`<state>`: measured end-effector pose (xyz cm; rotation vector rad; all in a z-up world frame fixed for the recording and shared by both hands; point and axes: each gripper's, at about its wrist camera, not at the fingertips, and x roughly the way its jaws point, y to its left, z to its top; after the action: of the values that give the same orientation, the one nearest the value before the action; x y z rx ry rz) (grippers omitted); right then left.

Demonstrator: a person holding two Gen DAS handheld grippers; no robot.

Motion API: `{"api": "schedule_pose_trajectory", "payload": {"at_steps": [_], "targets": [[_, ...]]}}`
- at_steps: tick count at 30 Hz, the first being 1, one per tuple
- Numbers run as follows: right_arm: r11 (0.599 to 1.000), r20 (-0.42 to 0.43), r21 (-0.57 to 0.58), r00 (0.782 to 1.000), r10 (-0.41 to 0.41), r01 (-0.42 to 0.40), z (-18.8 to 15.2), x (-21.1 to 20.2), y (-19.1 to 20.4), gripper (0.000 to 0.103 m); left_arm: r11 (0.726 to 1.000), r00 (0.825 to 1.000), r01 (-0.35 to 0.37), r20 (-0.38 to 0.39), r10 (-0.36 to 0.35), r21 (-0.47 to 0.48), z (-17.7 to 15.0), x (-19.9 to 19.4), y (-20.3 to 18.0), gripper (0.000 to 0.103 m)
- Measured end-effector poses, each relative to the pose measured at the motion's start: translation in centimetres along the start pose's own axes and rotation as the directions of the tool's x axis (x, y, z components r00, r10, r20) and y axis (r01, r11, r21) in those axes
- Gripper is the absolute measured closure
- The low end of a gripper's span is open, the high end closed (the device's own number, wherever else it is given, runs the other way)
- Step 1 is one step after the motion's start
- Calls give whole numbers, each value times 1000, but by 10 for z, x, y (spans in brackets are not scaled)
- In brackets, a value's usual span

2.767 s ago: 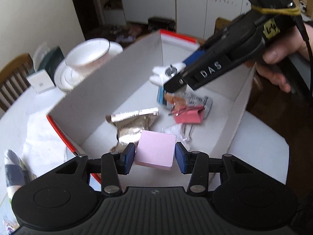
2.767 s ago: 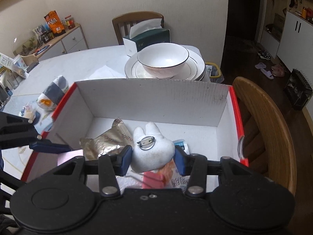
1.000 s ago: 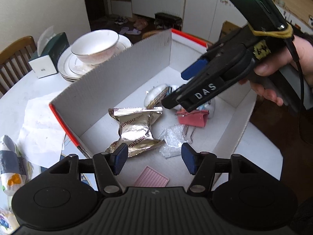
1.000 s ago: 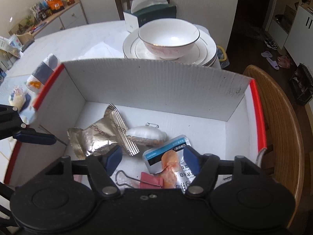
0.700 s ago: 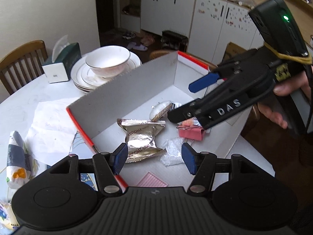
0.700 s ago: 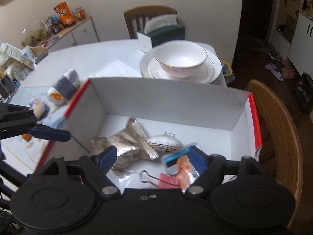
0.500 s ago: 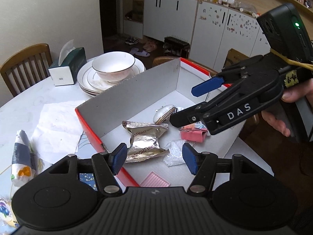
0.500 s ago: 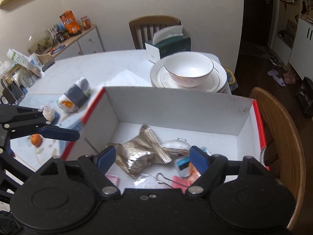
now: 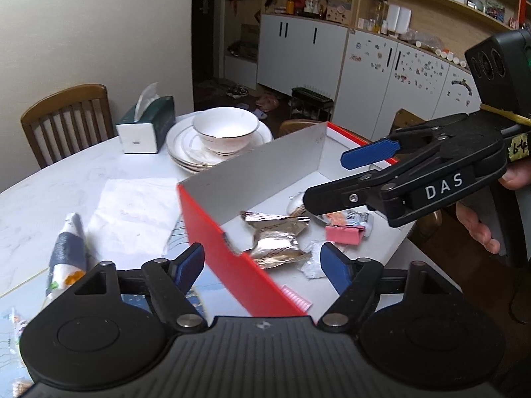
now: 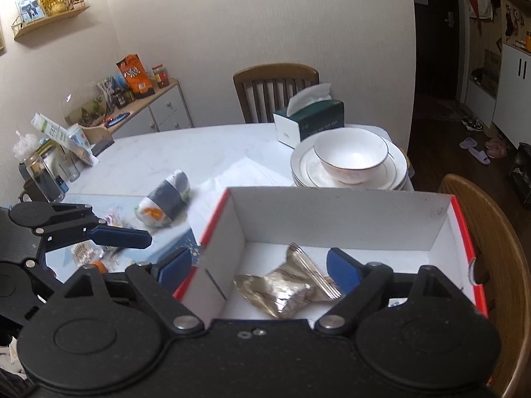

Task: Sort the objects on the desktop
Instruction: 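Withdraw both open tools from the box back over the table items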

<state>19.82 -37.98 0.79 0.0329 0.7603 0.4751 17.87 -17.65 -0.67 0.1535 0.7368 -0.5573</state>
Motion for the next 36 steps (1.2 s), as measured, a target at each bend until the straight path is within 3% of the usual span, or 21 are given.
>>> {"api": "schedule_pose_trajectory", "payload": {"at_steps": [7,11,24,36], "targets": [[1000,9,2,1000,1,-1,0,5,32,13,999,999,-18,30,19,-50,-15,-19,29,17],[1000,10,-8,1000,3,-2,0,11,54,13,997,997,-52,59,55,-60,-25,-33,44,1],[1000,-2,-13,1000,3,-3,-2,36,112,13,990,993,-93,61,100,-103,-65,-66,99,1],[999,-42,-36,999,7,-8,-16,72,169,13,973,979,-205,-3,206,-107,-120,-84,159,1]]}}
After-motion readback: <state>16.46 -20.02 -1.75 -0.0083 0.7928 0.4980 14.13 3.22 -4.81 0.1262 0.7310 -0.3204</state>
